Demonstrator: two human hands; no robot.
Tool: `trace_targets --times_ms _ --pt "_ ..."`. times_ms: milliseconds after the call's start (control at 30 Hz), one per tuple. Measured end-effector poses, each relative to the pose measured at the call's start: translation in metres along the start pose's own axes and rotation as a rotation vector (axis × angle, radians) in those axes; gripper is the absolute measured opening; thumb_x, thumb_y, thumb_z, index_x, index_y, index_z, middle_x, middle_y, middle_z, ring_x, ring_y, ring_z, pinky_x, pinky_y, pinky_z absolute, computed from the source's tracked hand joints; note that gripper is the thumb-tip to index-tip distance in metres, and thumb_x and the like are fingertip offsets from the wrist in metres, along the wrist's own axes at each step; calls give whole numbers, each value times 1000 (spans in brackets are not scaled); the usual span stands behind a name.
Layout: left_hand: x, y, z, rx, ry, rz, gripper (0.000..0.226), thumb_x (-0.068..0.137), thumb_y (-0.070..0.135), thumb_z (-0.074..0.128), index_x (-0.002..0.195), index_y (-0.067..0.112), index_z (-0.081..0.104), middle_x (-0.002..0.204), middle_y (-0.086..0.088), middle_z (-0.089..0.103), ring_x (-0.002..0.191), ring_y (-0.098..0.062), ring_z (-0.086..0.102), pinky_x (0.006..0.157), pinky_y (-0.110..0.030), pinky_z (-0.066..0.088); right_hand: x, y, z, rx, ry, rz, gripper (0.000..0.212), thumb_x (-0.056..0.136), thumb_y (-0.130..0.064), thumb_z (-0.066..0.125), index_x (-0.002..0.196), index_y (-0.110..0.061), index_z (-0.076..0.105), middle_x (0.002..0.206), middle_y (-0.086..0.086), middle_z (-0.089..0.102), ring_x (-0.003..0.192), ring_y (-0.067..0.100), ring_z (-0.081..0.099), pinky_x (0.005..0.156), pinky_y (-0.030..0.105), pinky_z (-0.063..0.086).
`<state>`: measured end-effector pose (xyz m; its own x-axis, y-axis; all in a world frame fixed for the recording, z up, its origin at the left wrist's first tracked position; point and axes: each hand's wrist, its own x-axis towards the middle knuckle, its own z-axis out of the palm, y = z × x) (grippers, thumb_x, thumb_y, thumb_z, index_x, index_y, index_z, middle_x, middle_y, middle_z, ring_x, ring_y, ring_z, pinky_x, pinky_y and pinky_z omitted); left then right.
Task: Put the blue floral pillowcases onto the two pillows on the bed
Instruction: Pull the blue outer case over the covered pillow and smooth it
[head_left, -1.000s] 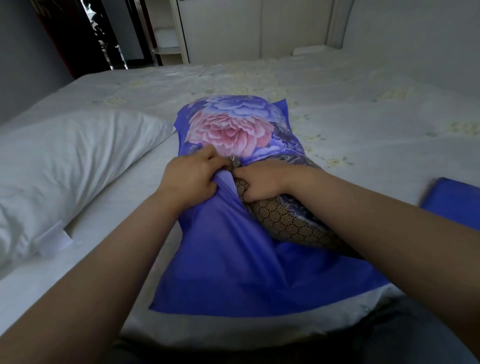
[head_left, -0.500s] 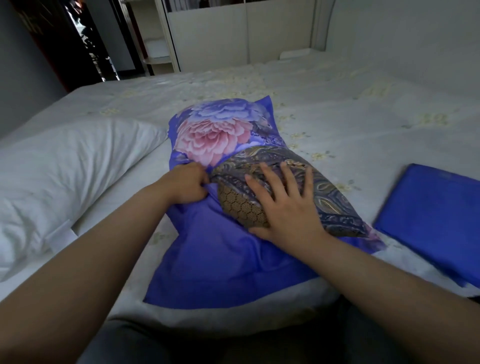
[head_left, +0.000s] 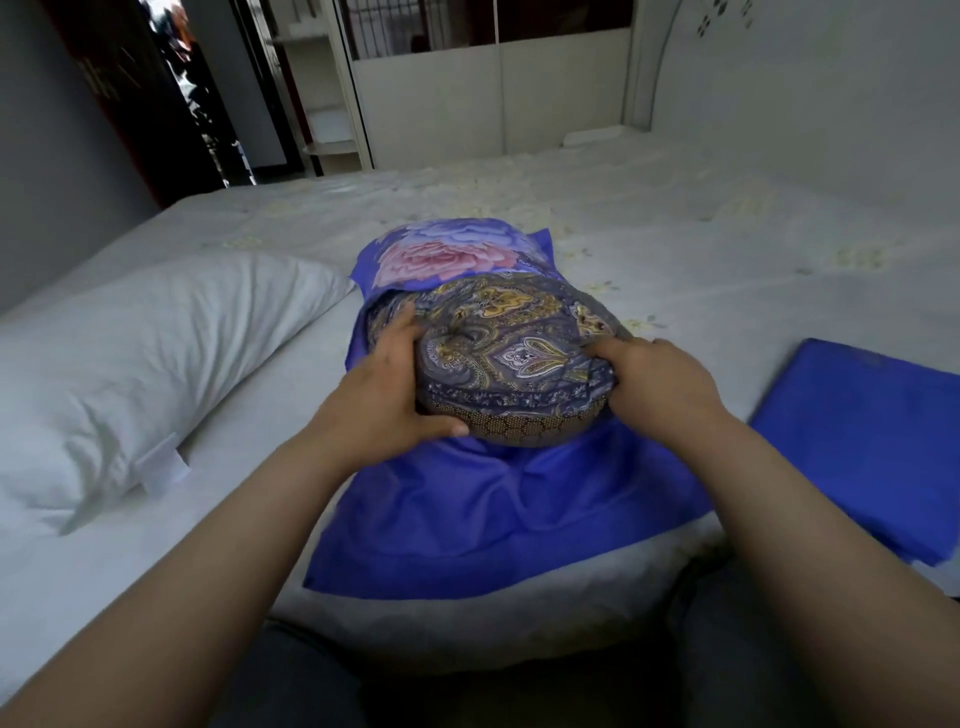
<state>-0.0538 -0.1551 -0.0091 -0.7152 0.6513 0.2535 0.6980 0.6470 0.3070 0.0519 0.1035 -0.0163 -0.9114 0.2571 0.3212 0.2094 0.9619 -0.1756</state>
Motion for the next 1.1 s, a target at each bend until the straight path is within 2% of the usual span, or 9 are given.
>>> trace_targets --times_ms 133,300,367,467,600,700,900,1000,1100 --pt "-6 15 31 302 29 44 134 46 94 41 144 32 -26 157 -4 -18 141 -45 8 111 -58 21 15 -18 -20 -20 14 -25 49 83 -22 49 131 -33 46 114 12 63 99 35 60 75 35 46" --pt "21 44 34 301 171 -6 126 49 90 51 144 42 -18 157 10 -17 144 -39 -3 100 -70 22 33 -40 -31 56 136 -128 50 82 -23 52 131 -27 46 106 14 65 94 36 61 71 35 45" --pt "39 50 28 309 106 -71 112 58 87 48 147 42 -2 158 11 -3 143 -36 10 101 -67 24 39 -42 -34 122 200 -128 50 80 -22 56 129 -28 48 105 12 67 95 35 61 72 34 44" --pt "66 43 20 300 147 -121 72 77 69 51 133 26 39 134 -5 52 122 -32 47 95 -52 41 49 -39 -25 444 222 -106 52 80 -20 62 129 -30 49 115 2 65 103 25 60 83 29 45" --pt "101 21 7 73 229 -225 48 86 50 54 123 18 56 115 -14 64 107 -35 58 87 -38 47 39 -49 2 1002 546 -222 47 87 -22 63 128 -20 39 128 3 42 120 18 47 102 32 40" --pt "121 8 2 29 163 -253 48 89 48 53 125 16 56 123 -16 60 114 -34 54 92 -35 43 24 -46 45 858 693 -217 10 92 -17 52 100 -12 50 99 7 50 90 20 52 79 31 45" --pt "137 -28 1 -155 75 -283 49 91 42 53 133 16 52 134 -13 54 123 -29 49 101 -31 37 36 -30 110 214 103 -240 39 89 -28 57 125 -12 55 121 7 60 110 28 55 91 38 43" --pt "138 -38 1 -194 87 -299 49 91 40 55 133 16 52 134 -11 54 124 -29 49 103 -31 36 48 -33 113 -16 34 -272 53 74 -43 69 118 -16 57 115 5 59 101 30 52 83 40 44" --pt "137 -36 6 -161 121 -292 51 89 42 55 132 14 51 131 -12 57 121 -30 51 101 -34 39 57 -22 106 -159 156 -344 38 61 -31 76 92 -12 62 89 7 62 85 32 55 79 39 47"
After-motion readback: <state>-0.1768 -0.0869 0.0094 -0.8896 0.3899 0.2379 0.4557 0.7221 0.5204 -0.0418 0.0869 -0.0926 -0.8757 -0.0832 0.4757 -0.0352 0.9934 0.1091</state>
